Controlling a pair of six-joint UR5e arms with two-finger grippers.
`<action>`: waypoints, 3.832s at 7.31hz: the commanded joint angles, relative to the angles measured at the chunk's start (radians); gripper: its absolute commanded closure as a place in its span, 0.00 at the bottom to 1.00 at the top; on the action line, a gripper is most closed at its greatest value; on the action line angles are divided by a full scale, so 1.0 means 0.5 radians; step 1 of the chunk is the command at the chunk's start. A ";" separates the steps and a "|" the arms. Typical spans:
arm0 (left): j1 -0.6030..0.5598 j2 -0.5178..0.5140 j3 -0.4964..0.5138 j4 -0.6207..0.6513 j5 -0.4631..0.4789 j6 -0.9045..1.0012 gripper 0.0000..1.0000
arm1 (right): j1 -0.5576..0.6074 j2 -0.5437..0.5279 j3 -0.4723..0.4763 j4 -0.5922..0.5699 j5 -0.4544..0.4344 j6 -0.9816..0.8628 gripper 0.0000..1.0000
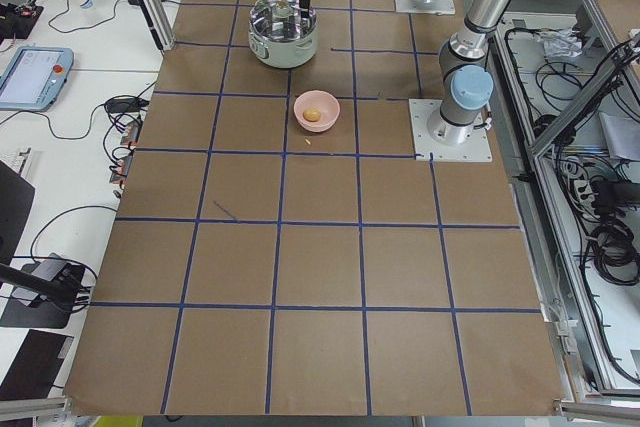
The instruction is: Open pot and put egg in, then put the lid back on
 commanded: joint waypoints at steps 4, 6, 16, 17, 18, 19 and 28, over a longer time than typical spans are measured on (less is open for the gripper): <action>0.000 0.000 0.000 0.000 0.000 0.000 0.00 | 0.164 0.005 -0.029 -0.100 0.017 0.106 0.00; 0.000 0.000 0.000 0.000 0.000 -0.003 0.00 | 0.320 0.012 -0.023 -0.147 0.014 0.290 0.00; -0.003 0.000 0.000 0.000 0.000 -0.003 0.00 | 0.738 0.371 -0.182 -0.527 0.018 0.852 0.00; -0.003 0.000 0.000 0.000 0.000 -0.003 0.00 | 0.738 0.374 -0.176 -0.527 -0.013 0.837 0.00; -0.003 0.000 0.000 0.000 0.000 -0.003 0.00 | 0.732 0.355 -0.170 -0.494 -0.068 0.810 0.00; -0.003 0.000 0.000 0.000 0.000 -0.003 0.00 | 0.717 0.307 -0.161 -0.396 -0.184 0.746 0.00; 0.000 0.000 0.000 0.000 0.000 0.000 0.00 | 0.128 -0.083 -0.014 -0.052 -0.176 0.067 0.00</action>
